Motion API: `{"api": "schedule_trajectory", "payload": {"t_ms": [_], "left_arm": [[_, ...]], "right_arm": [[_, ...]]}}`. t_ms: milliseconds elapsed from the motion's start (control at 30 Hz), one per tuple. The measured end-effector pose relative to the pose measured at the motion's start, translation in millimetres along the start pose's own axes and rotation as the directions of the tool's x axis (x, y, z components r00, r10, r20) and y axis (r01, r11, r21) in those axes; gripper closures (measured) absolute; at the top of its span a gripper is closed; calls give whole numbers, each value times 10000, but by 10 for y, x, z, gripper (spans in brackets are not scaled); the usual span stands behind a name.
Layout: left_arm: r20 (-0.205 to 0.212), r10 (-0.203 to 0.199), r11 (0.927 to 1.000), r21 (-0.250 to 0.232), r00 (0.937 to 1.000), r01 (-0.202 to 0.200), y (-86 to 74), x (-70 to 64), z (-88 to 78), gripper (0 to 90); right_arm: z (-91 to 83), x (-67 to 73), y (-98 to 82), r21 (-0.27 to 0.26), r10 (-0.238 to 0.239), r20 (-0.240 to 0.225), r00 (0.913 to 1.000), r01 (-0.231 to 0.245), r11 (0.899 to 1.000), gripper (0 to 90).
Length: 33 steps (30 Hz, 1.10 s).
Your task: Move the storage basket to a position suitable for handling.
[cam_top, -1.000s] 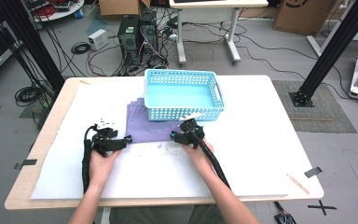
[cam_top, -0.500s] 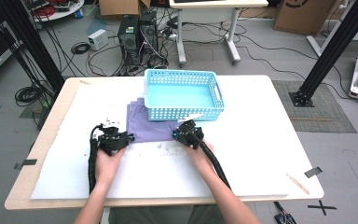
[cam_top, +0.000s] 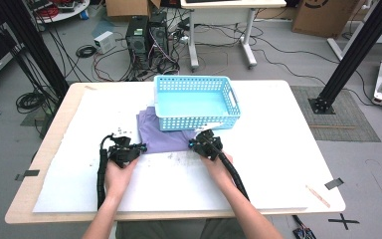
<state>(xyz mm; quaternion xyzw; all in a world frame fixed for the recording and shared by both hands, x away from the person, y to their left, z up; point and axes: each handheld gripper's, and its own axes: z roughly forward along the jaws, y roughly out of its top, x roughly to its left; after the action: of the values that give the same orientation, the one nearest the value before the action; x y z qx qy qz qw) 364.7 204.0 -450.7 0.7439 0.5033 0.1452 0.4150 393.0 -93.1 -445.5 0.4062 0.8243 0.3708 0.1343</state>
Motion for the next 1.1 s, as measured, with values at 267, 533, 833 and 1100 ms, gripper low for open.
{"api": "schedule_trajectory", "payload": {"t_ms": [267, 533, 833, 1100], "left_arm": [[909, 300, 9991, 267, 9954, -325, -24, -277, 64, 836], [1835, 744, 9954, 452, 9802, -840, -40, -679, 181, 839], [2723, 1309, 9860, 644, 9533, -1538, -97, -1065, 233, 839], [3386, 1698, 9732, 899, 9255, -2115, -235, -1263, 97, 840]], "right_arm": [[-197, -198, -177, 7, 327, -31, 9995, -327, 9995, 887], [-503, -415, -423, 62, 487, 177, 9987, -488, 9988, 887], [-929, -528, -843, 1, 666, 209, 9976, -666, 9978, 887], [-1276, -383, -1208, -184, 552, 28, 9985, -551, 9983, 887]]}}
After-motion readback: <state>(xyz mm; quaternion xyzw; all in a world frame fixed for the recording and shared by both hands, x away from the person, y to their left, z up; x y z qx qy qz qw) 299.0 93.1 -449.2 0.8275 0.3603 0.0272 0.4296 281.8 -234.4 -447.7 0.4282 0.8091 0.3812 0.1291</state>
